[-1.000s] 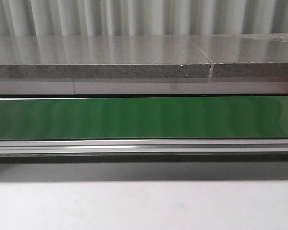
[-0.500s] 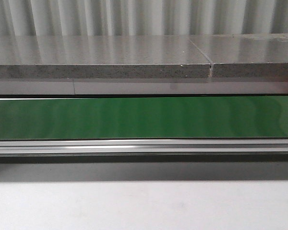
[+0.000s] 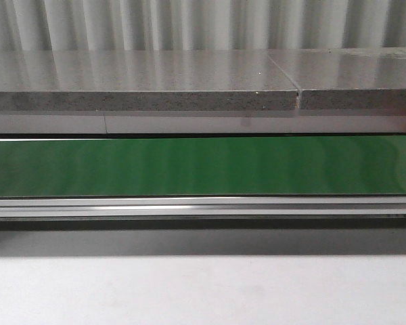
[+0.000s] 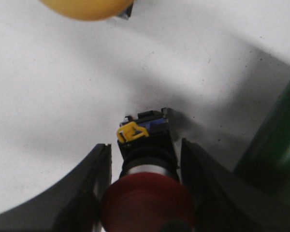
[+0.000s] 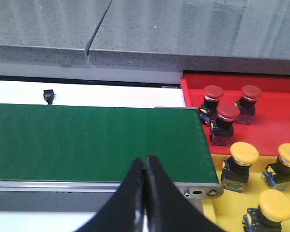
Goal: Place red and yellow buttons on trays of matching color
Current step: 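Lower the left gripper and grasp another red button beside the belt, then set the red button on the belt near end and open the left gripper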
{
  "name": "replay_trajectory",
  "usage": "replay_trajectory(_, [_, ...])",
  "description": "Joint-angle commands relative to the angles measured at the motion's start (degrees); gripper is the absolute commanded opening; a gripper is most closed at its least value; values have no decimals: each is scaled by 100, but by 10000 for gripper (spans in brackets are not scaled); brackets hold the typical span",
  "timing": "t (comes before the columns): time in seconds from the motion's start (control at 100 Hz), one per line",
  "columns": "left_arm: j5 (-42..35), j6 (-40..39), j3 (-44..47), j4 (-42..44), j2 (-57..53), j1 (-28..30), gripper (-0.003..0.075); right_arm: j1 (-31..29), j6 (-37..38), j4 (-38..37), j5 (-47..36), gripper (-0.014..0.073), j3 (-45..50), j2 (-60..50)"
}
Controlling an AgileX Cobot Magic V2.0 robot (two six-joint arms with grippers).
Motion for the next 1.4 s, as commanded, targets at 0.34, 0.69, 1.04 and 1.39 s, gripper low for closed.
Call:
replay_trajectory(0.34, [-121, -12, -173, 47, -1085, 21, 177, 8, -41, 13, -412, -88, -134, 61])
replay_trajectory(0.69, [271, 372, -173, 69, -1887, -291, 177, 8, -41, 13, -412, -88, -134, 61])
replay_trajectory(1.04, [358, 425, -173, 74, -1779, -917, 177, 8, -41, 13, -412, -88, -134, 61])
replay_trajectory(1.39, [543, 524, -173, 74, -1640, -924, 177, 8, -41, 13, -412, -88, -133, 61])
